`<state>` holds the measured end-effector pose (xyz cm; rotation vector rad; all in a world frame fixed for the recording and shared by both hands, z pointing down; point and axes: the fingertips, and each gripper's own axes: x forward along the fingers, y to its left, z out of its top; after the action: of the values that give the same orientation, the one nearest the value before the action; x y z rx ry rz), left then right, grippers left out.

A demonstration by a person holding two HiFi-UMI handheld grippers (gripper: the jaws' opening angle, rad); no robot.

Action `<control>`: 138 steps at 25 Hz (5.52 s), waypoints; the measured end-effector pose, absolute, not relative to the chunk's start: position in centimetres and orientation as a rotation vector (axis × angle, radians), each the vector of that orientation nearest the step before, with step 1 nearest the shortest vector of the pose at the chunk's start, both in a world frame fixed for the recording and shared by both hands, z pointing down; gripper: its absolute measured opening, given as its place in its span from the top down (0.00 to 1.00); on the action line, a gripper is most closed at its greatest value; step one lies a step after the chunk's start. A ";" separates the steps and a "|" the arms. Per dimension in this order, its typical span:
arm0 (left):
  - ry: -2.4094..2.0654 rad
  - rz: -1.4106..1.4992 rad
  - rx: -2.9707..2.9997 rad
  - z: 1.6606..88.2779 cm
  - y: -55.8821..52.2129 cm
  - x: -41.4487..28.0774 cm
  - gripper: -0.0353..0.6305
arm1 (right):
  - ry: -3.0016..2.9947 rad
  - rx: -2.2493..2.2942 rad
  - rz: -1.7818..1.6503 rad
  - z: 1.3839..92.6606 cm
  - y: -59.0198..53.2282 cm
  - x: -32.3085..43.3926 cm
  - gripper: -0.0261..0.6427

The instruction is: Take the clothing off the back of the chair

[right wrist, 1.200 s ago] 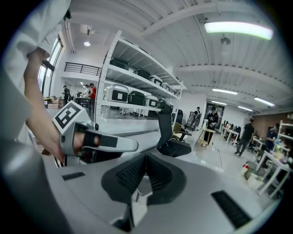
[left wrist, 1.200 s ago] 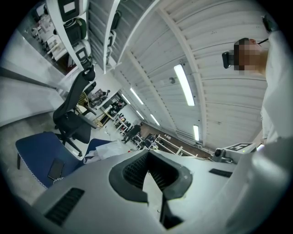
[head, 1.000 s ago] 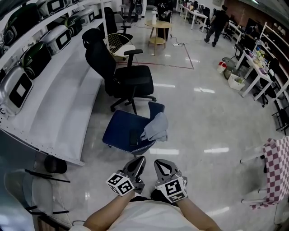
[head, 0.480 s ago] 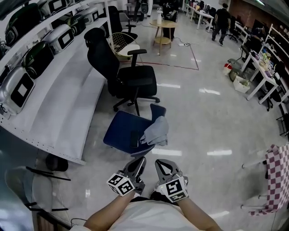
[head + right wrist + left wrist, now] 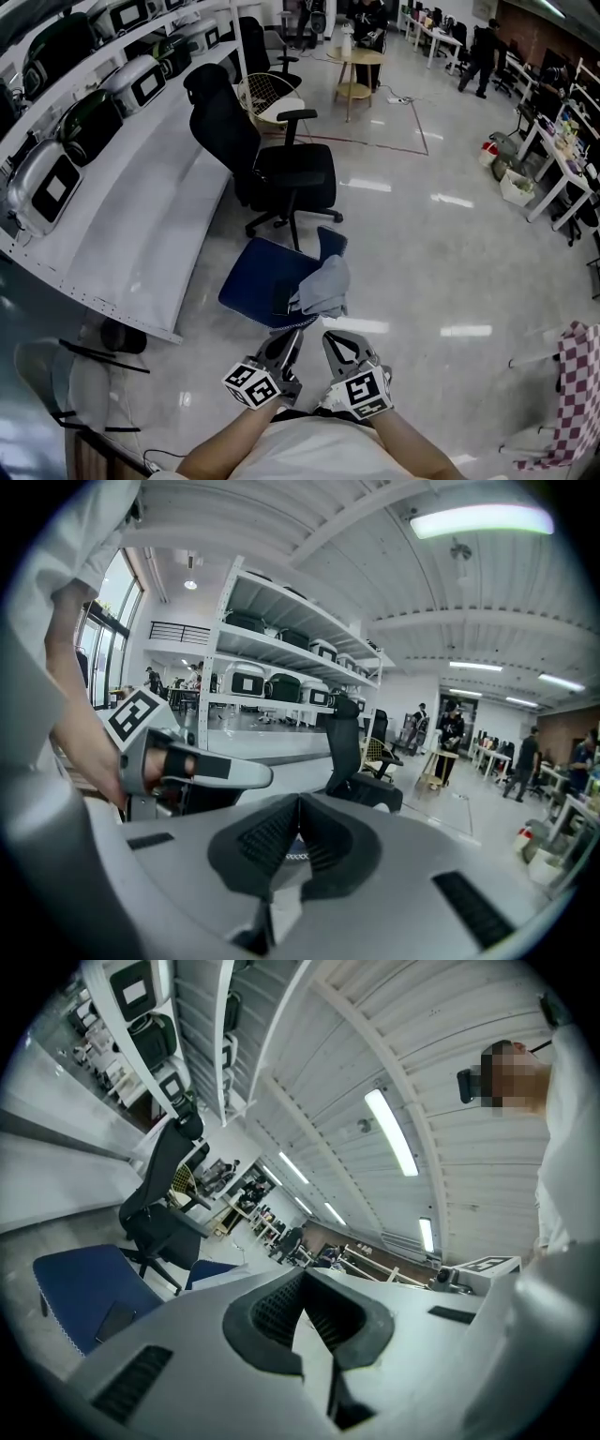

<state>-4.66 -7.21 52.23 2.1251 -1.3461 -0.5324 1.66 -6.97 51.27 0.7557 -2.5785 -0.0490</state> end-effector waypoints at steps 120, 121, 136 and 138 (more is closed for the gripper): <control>-0.963 -0.050 1.960 68.2 -24.6 -3.2 0.38 | -2.268 1.156 0.154 54.1 -16.1 5.5 0.94; -0.960 -0.063 1.960 68.0 -24.5 -3.3 0.42 | -2.272 1.155 0.154 54.1 -16.2 5.4 0.94; -1.050 -0.121 2.027 64.5 -23.2 -4.3 0.88 | -2.348 1.104 0.130 53.2 -14.9 5.2 0.94; -1.056 -0.140 2.036 63.9 -23.0 -4.2 0.89 | -2.359 1.099 0.126 53.2 -14.8 5.2 0.94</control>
<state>-4.20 -22.96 63.93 2.0357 -1.0561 -0.1401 5.23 -14.75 53.16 1.0992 -2.3586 0.1261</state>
